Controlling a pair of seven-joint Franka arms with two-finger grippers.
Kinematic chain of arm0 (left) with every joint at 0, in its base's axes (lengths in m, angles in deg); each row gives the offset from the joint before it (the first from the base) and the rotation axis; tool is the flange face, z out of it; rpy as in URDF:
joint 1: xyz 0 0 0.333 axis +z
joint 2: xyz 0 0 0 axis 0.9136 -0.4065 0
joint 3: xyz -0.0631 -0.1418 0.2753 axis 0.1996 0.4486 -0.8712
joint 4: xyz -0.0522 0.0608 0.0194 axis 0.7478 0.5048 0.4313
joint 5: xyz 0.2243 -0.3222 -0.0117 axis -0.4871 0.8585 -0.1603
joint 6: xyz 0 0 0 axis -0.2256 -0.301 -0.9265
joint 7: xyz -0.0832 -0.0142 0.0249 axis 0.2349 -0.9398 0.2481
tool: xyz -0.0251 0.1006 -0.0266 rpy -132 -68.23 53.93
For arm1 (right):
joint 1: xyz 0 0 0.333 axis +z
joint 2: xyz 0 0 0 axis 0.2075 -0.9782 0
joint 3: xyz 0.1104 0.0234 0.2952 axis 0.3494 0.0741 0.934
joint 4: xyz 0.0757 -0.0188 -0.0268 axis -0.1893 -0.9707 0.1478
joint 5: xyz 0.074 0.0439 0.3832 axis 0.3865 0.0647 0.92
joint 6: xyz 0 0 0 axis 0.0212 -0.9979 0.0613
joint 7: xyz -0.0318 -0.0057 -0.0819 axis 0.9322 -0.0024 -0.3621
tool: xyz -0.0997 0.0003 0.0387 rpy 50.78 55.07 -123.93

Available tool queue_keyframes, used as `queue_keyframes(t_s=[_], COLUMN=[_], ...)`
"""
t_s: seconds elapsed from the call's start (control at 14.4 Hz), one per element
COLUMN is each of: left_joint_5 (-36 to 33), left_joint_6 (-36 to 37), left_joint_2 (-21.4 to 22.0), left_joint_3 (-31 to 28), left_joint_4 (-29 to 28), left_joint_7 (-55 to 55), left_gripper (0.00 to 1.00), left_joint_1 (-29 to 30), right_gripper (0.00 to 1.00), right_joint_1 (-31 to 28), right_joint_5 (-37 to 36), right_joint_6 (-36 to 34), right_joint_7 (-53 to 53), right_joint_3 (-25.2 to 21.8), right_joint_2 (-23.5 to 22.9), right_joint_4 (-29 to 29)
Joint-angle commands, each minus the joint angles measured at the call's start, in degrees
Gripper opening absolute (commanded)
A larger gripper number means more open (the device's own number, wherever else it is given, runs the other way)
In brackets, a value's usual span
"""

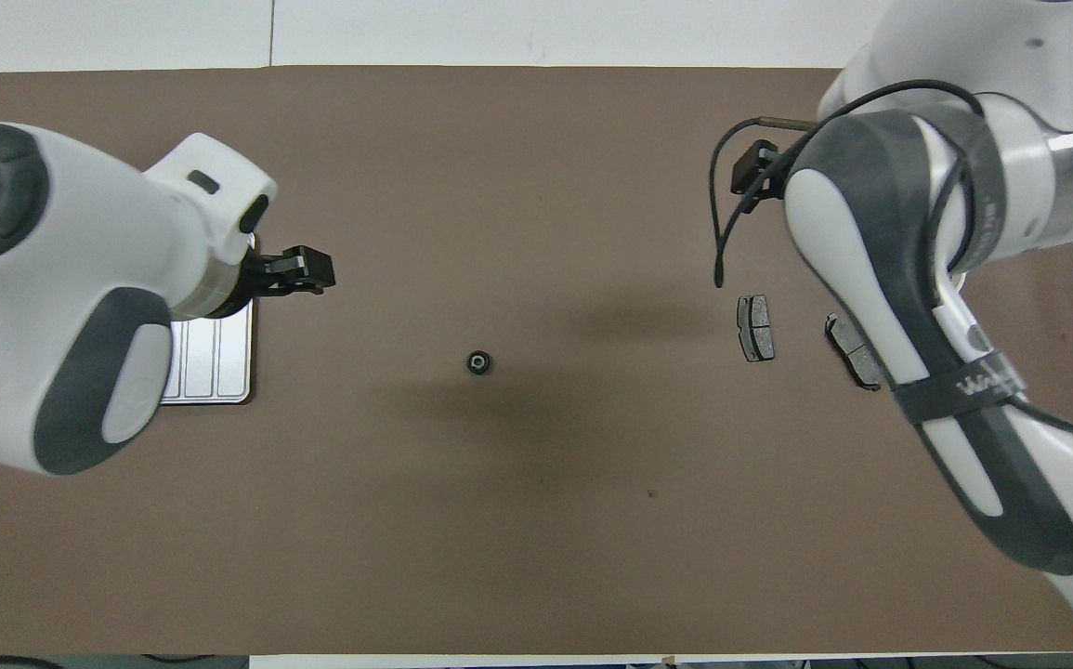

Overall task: Pick bearing gear from pile to tray
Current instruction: 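Withdraw the right gripper while the left gripper reaches the bearing, then lower the left gripper onto the black bearing and grasp it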

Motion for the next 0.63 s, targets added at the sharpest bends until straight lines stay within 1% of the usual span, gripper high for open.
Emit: queue_keyframes(t_s=[0.0,0.14,0.35,0.42,0.56], left_joint_5=[-1.7,-2.4,-1.9,-1.7,-1.2], left_joint_6=[-5.4,-6.8,-12.4,-13.4,-13.6], left_joint_2=[-7.2,-11.9,-15.5,-16.7,-16.7], left_joint_3=[-1.0,-1.0,-0.8,-0.7,-0.5], left_joint_4=[2.8,3.5,3.1,2.6,2.2], left_joint_7=[7.4,12.2,15.3,16.8,20.4], left_gripper=[0.99,0.99,1.00,1.00,1.00], left_joint_1=[-3.2,-6.0,-7.2,-8.7,-9.9], right_gripper=[1.00,1.00,1.00,1.00,1.00], right_joint_1=[-4.4,-5.8,-7.5,-8.2,-9.1], right_joint_5=[-3.3,-5.0,-7.8,-8.5,-8.5], right_joint_6=[8.4,15.5,25.0,26.5,27.9], right_joint_7=[6.6,6.6,4.9,4.0,1.5], right_joint_3=[0.9,0.8,0.7,0.7,0.7], right_joint_2=[2.8,2.8,2.0,1.4,-0.8], right_joint_4=[-10.4,-15.6,-22.0,-22.7,-22.6])
